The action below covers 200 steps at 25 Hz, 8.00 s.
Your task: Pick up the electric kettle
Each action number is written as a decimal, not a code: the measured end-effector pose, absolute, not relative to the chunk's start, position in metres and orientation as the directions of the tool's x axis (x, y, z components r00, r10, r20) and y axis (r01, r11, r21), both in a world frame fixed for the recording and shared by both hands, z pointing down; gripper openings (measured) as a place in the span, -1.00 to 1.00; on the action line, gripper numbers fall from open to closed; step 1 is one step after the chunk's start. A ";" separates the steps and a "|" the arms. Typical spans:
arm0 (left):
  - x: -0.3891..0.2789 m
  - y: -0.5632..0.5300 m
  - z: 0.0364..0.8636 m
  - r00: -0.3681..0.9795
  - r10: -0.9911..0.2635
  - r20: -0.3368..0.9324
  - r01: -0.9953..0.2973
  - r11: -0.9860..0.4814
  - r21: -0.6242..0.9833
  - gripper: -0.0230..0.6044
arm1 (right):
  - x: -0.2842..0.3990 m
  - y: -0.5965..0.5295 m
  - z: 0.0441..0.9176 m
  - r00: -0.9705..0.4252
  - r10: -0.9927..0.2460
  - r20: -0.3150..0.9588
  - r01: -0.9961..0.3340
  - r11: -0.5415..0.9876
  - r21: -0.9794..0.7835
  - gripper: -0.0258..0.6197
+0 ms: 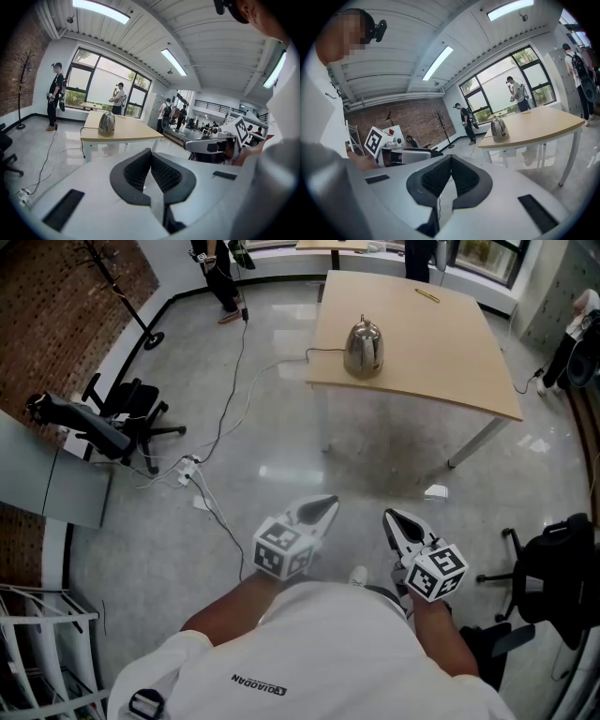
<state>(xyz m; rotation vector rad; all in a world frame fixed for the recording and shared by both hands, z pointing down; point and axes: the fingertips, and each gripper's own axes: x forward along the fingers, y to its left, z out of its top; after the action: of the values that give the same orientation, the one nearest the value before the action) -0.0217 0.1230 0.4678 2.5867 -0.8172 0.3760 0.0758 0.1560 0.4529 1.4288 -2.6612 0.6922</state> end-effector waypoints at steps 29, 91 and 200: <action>0.025 0.121 0.475 0.697 -0.598 0.397 -0.714 -0.632 0.301 -0.94 | 0.153 0.149 0.474 -0.633 -0.747 0.203 -0.741 0.507 -0.441 -0.85; -0.049 -0.211 0.498 0.880 -0.321 0.349 -0.444 -0.816 0.370 -0.94 | 0.045 -0.162 0.483 -0.390 -0.826 0.407 -0.912 0.284 -0.297 -0.85; -0.026 -0.195 0.453 0.772 -0.562 0.296 -0.633 -0.717 0.290 -0.94 | 0.143 -0.176 0.445 -0.367 -0.887 0.280 -0.922 0.305 -0.240 -0.67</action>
<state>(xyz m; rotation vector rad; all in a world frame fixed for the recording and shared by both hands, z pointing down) -0.0257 -0.1945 0.4532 2.5904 -0.9108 0.2634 0.1427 -0.1762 0.4449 1.7107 -2.4601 0.5544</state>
